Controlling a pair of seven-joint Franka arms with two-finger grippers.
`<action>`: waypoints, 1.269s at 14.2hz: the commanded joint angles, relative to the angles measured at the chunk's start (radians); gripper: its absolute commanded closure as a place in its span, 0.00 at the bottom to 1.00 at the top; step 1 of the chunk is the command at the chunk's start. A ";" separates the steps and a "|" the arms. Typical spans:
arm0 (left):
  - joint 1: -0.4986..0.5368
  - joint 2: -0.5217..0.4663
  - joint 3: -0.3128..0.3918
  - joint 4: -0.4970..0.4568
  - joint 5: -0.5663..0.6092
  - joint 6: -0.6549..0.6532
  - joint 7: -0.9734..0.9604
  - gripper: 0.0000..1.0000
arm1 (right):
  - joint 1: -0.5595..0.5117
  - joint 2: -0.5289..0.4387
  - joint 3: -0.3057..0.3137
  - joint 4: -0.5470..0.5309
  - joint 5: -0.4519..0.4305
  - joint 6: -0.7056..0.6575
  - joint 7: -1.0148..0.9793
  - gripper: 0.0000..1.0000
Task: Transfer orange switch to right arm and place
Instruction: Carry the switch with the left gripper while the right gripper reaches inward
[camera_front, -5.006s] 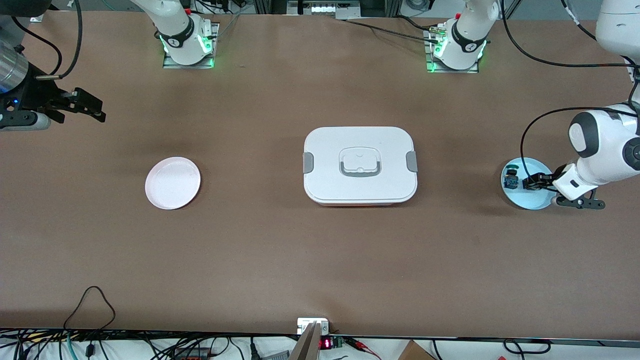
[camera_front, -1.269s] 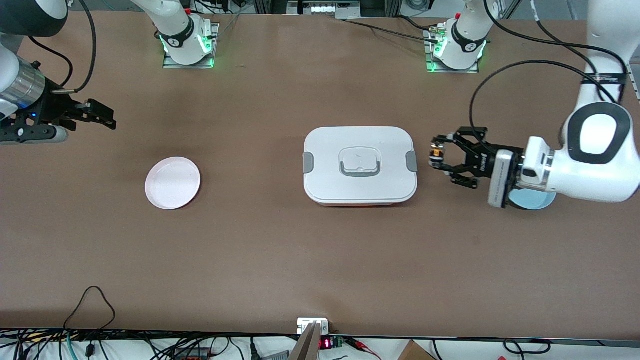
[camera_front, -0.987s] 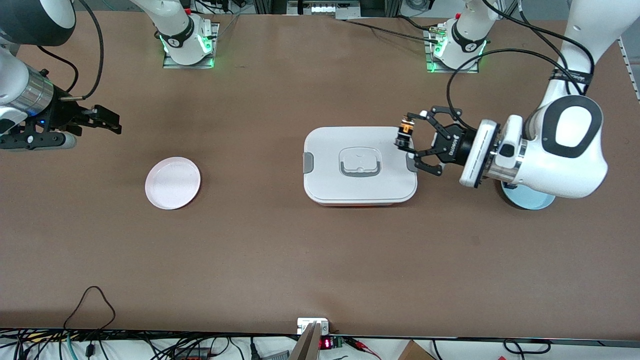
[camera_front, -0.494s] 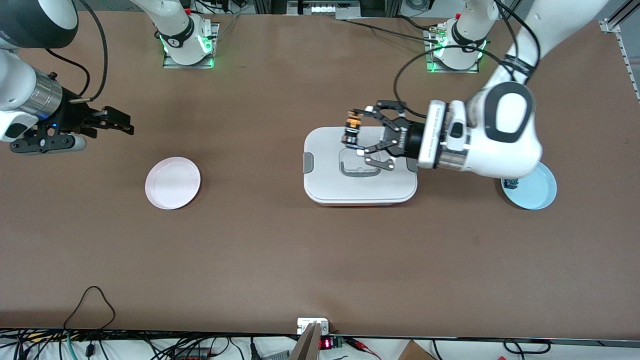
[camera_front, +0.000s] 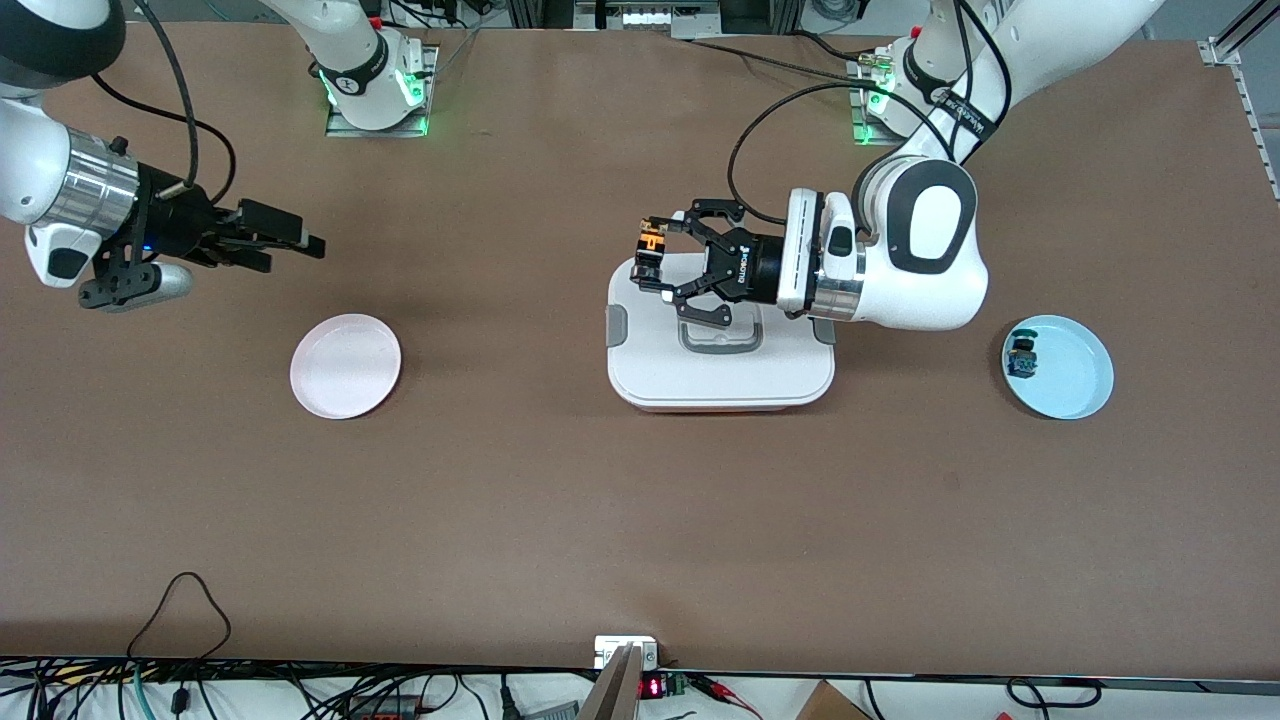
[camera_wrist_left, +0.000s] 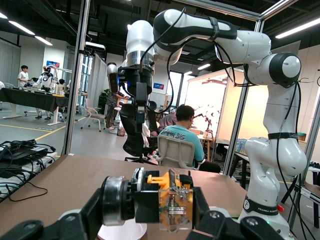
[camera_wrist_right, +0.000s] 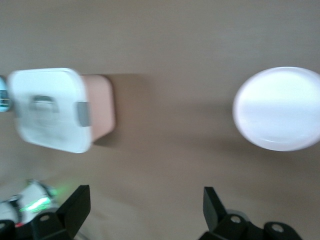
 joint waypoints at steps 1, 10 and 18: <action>0.003 -0.005 -0.009 -0.002 -0.033 0.013 0.054 1.00 | -0.004 0.012 -0.002 0.014 0.200 -0.022 -0.035 0.00; -0.012 -0.004 -0.009 -0.002 -0.033 0.028 0.049 1.00 | 0.029 0.139 0.001 0.015 0.700 -0.047 -0.035 0.00; -0.012 -0.004 -0.009 -0.002 -0.033 0.027 0.043 1.00 | 0.196 0.185 0.006 -0.003 0.972 0.132 -0.085 0.00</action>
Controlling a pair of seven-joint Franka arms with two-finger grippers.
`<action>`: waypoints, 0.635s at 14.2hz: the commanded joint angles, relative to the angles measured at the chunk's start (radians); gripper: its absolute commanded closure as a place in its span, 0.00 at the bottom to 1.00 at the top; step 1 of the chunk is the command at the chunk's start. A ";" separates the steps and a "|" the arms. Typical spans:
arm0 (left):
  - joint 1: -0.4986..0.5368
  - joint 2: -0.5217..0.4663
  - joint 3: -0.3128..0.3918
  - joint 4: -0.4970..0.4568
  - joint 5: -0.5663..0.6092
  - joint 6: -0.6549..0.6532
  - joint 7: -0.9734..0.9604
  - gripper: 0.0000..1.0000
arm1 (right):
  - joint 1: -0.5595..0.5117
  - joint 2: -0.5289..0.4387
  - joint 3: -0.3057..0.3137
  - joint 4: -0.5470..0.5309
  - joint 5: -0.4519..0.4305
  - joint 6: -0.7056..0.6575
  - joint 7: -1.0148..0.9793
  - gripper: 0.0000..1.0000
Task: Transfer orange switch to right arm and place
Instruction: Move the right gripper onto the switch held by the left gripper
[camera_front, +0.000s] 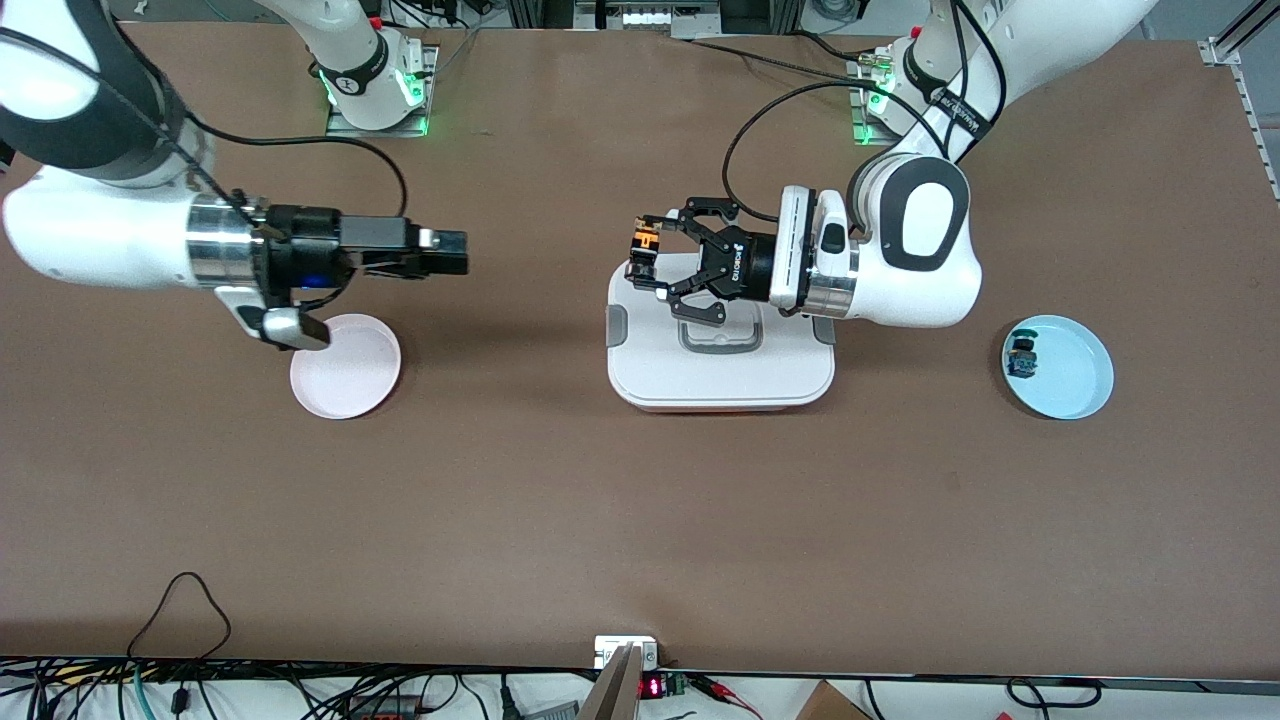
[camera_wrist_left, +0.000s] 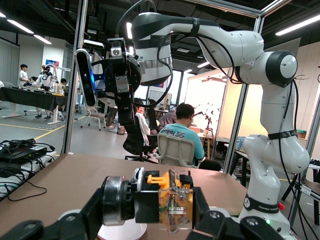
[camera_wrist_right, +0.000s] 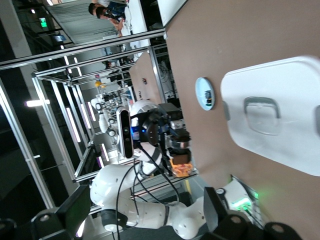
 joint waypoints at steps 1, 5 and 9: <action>0.001 -0.004 -0.009 -0.002 -0.033 0.013 0.038 1.00 | 0.043 0.035 -0.002 -0.023 0.124 0.029 -0.085 0.00; 0.002 -0.004 -0.009 0.000 -0.032 0.012 0.023 1.00 | 0.086 0.052 0.001 -0.054 0.189 0.058 -0.159 0.00; -0.001 -0.004 -0.009 -0.002 -0.033 0.013 0.023 1.00 | 0.131 0.083 0.001 -0.091 0.189 0.094 -0.256 0.00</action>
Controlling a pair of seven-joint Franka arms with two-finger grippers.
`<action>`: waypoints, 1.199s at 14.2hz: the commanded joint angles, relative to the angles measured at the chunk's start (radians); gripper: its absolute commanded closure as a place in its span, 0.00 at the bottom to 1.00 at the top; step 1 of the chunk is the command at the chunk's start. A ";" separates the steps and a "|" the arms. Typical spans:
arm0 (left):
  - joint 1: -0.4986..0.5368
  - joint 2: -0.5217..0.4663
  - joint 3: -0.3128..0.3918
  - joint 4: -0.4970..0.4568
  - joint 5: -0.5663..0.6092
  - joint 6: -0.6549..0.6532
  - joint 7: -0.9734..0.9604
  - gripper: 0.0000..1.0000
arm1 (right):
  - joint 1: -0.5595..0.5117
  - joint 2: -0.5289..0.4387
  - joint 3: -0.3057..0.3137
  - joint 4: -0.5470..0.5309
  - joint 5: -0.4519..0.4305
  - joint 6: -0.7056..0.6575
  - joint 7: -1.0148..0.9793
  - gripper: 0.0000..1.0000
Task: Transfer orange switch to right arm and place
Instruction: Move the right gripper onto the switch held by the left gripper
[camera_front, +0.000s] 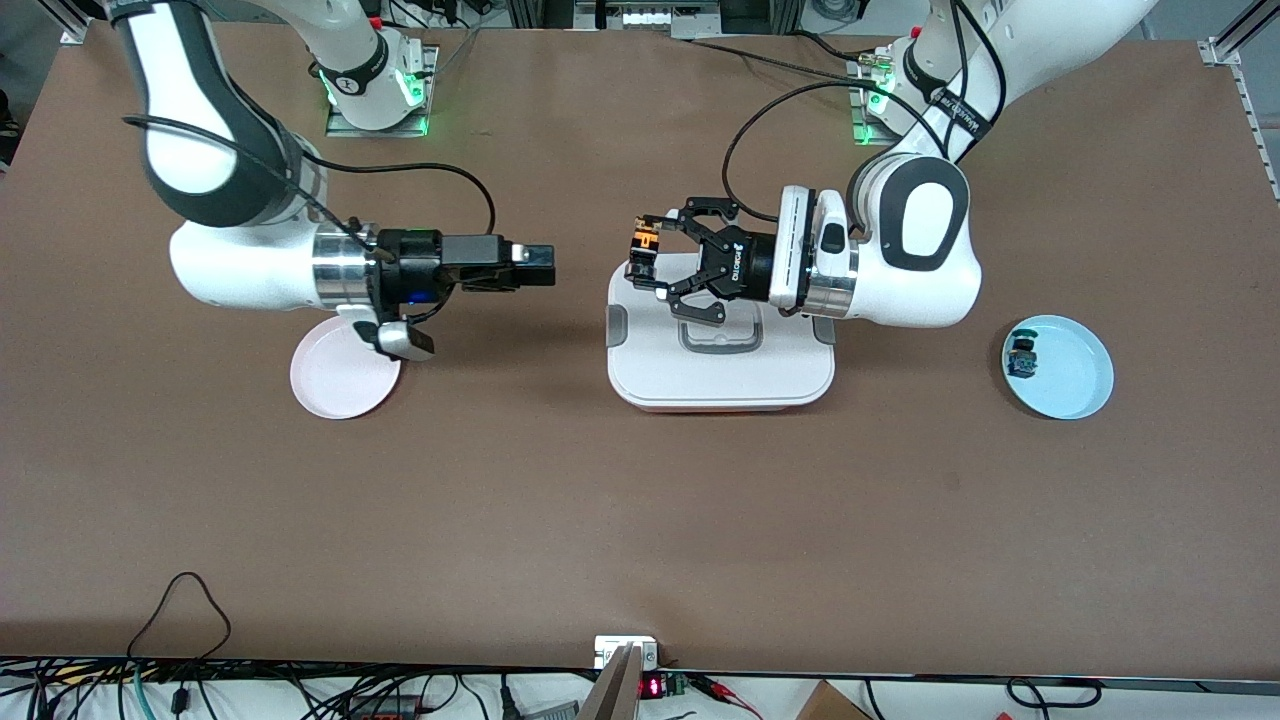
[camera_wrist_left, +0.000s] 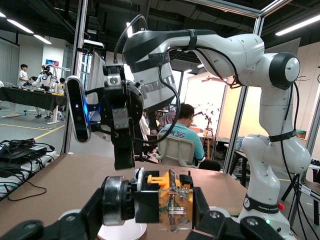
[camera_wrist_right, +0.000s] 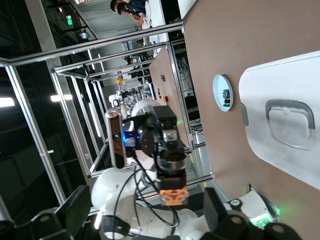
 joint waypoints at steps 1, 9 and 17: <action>0.000 -0.004 -0.009 -0.002 -0.033 0.012 0.024 1.00 | 0.036 0.011 -0.003 -0.031 0.026 0.018 -0.071 0.00; 0.000 -0.001 -0.009 -0.002 -0.033 0.013 0.025 1.00 | 0.093 0.016 0.043 -0.023 0.156 0.141 -0.076 0.00; 0.000 0.002 -0.009 -0.004 -0.032 0.013 0.028 1.00 | 0.113 0.015 0.060 -0.017 0.226 0.235 -0.113 0.00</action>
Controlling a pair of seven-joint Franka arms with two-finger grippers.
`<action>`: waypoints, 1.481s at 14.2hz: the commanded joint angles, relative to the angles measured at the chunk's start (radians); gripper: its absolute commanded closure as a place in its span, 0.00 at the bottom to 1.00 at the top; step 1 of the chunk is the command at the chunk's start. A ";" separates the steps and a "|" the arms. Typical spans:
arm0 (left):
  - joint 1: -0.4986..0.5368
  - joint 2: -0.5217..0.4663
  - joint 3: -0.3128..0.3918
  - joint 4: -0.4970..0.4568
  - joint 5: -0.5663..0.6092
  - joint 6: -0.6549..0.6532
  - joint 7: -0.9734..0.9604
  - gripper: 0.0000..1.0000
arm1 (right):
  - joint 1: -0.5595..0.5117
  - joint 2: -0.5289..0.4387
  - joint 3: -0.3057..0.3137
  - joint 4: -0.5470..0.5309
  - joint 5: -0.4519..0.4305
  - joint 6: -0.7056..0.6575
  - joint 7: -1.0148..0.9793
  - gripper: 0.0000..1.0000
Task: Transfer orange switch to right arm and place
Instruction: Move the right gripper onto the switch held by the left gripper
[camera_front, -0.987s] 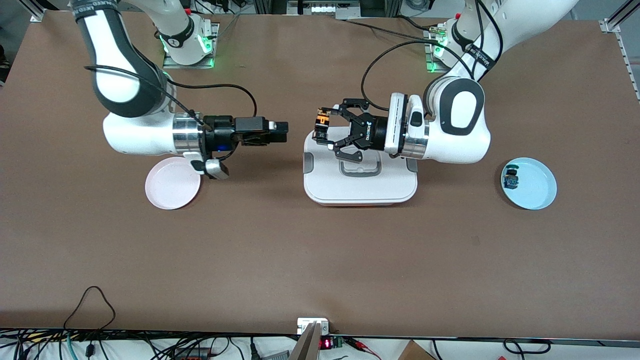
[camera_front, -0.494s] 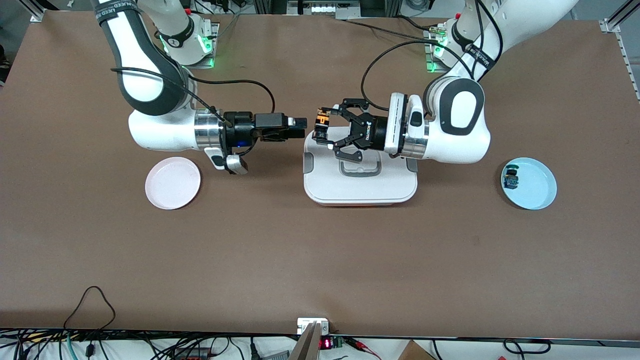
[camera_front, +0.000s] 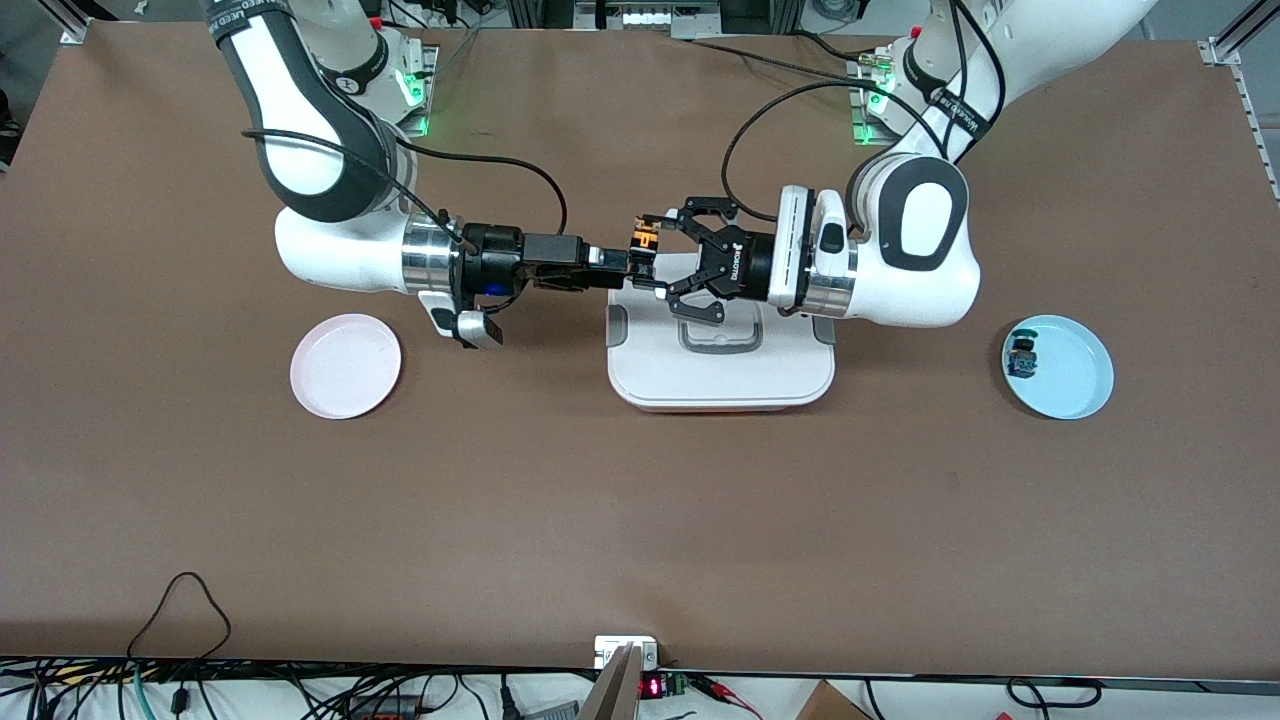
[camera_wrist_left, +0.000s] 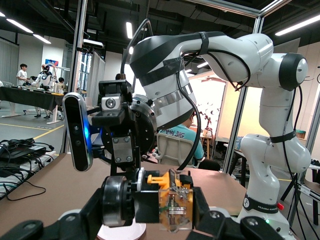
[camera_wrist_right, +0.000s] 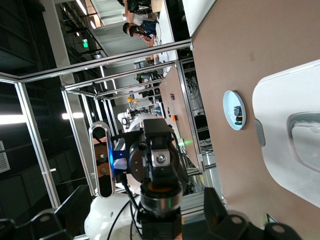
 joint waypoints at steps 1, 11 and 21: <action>0.001 0.001 -0.009 -0.003 -0.032 0.012 0.028 1.00 | 0.025 -0.009 0.006 -0.002 0.030 0.028 -0.019 0.01; 0.000 0.001 -0.009 -0.003 -0.032 0.012 0.028 1.00 | 0.048 -0.015 0.006 -0.009 0.027 0.028 -0.043 0.17; 0.001 0.001 -0.009 -0.003 -0.030 0.012 0.030 1.00 | 0.043 -0.022 0.006 -0.011 0.026 0.022 -0.096 1.00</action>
